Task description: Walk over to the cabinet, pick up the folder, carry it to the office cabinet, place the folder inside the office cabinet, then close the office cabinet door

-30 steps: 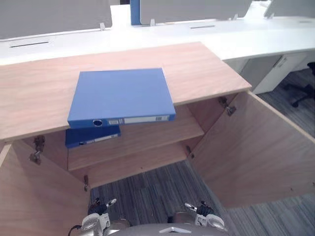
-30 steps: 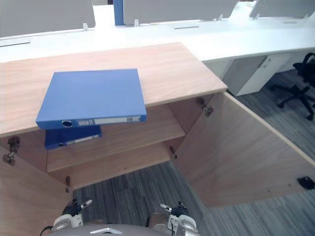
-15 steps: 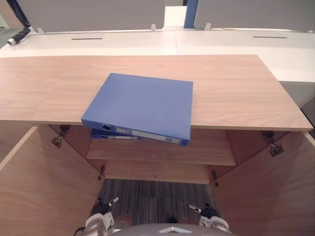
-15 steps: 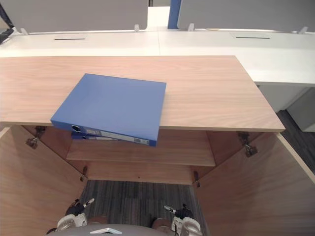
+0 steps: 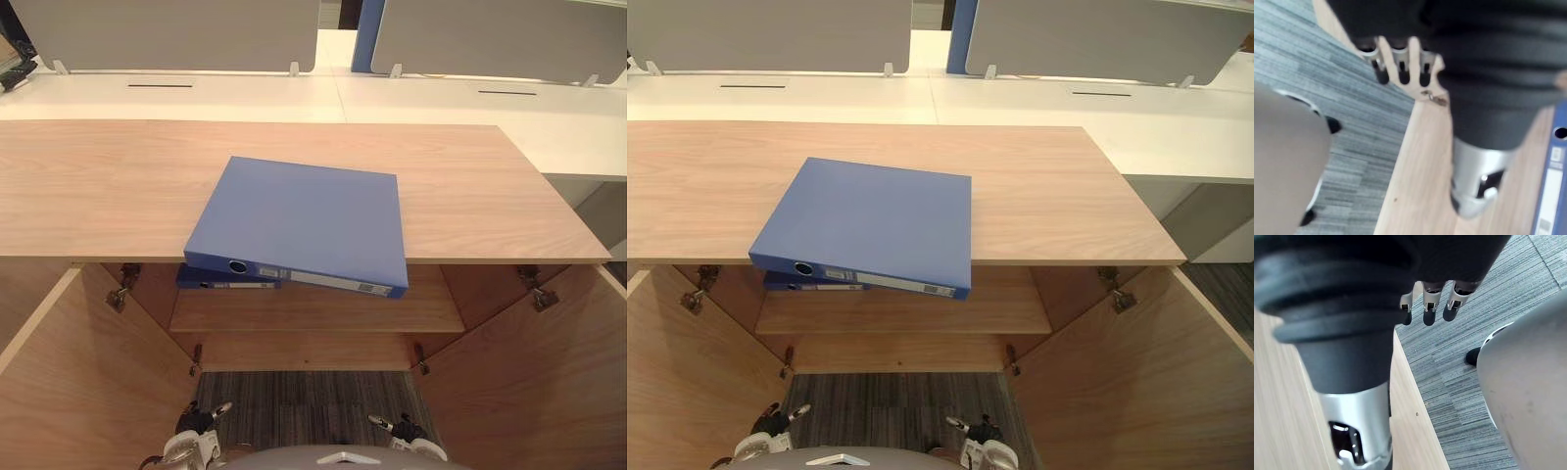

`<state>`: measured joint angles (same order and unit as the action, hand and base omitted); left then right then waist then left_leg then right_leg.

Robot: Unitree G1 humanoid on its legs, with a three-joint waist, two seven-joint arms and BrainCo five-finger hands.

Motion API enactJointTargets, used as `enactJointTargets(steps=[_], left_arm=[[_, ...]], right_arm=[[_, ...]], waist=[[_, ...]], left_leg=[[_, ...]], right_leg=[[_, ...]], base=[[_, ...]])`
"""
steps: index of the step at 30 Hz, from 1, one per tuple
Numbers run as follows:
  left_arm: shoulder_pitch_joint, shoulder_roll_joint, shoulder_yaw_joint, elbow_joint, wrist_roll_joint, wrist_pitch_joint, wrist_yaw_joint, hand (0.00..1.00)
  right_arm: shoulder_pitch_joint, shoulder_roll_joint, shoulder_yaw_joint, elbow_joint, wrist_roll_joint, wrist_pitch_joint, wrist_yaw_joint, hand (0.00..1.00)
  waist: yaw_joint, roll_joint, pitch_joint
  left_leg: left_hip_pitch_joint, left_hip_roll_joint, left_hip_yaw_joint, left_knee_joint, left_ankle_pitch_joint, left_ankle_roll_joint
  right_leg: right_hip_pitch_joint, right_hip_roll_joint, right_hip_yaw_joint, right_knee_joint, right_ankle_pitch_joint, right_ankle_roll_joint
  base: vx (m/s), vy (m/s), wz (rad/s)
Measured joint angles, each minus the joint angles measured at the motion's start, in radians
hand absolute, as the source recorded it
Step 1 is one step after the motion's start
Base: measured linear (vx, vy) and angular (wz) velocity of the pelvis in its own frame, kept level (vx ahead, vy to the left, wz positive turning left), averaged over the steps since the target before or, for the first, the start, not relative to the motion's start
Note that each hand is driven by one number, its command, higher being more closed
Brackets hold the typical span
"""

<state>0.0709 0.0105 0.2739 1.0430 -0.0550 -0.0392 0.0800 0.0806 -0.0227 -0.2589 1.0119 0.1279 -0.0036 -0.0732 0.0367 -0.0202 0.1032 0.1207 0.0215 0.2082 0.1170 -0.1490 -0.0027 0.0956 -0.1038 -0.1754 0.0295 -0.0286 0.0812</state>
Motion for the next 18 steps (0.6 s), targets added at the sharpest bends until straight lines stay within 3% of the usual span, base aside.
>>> enactJointTargets(steps=[12, 18], left_arm=[[0.000, 0.025, -0.063, -0.004, -0.002, -0.001, 0.007, 0.00], [0.067, 0.051, -0.060, -0.209, 0.000, -0.003, 0.058, 0.00]], right_arm=[[-0.036, -0.034, 0.000, 0.064, 0.000, 0.000, -0.001, 0.00], [-0.033, -0.041, 0.008, 0.054, 0.000, -0.001, -0.004, 0.00]], waist=[[-0.008, 0.009, 0.002], [-0.011, 0.008, 0.004]], left_leg=[[0.026, -0.004, -0.098, -0.085, 0.073, 0.005], [0.019, -0.004, -0.132, -0.125, 0.090, -0.011]], right_leg=[[0.027, 0.015, -0.018, -0.063, 0.050, -0.023], [0.024, 0.023, -0.017, -0.086, 0.058, -0.018]], base=[[-0.07, -0.029, 0.04], [-0.08, -0.026, 0.06]])
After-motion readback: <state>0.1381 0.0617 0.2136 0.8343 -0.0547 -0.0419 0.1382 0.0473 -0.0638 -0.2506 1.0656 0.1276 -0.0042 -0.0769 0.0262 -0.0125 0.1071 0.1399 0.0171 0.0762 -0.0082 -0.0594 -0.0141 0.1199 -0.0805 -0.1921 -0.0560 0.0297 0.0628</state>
